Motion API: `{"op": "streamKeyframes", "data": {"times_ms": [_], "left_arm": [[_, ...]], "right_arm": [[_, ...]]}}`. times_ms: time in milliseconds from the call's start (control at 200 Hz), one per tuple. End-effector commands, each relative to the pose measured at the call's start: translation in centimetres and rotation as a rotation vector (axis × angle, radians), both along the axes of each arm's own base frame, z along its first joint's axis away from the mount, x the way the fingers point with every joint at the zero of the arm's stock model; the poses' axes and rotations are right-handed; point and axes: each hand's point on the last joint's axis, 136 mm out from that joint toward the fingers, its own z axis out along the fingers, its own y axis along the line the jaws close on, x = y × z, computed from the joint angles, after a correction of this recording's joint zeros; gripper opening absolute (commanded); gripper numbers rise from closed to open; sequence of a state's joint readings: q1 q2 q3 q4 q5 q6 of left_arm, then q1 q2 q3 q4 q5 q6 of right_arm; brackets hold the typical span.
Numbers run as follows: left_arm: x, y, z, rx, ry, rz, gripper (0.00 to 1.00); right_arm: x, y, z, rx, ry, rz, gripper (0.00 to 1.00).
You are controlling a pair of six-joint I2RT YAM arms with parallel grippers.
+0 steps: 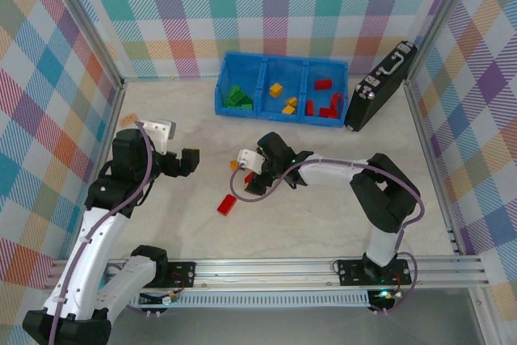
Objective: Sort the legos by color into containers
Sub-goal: Pick up the lego from the center of the table.
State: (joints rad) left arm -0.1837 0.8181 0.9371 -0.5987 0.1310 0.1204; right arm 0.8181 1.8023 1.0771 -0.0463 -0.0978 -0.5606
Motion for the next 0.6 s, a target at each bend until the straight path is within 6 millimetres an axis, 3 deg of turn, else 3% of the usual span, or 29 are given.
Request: {"op": "streamKeyframes", "data": {"times_ms": [0,480,595], "left_arm": [[0.2,0.1,-0.5,-0.008,0.006,-0.007,1.00],[0.5,0.3,-1.0,-0.002,0.026,-0.002,1.00],[0.6,0.3,-1.1,-0.003,0.030,-0.001,1.00]], "right_arm": [[-1.8,0.6,-0.9,-0.025,0.079,0.127,0.95],[-2.0,-0.6,-3.8,-0.171,0.123,0.268,0.96],[-1.7,-0.9,-4.5,-0.198,0.112,0.273,0.89]]}}
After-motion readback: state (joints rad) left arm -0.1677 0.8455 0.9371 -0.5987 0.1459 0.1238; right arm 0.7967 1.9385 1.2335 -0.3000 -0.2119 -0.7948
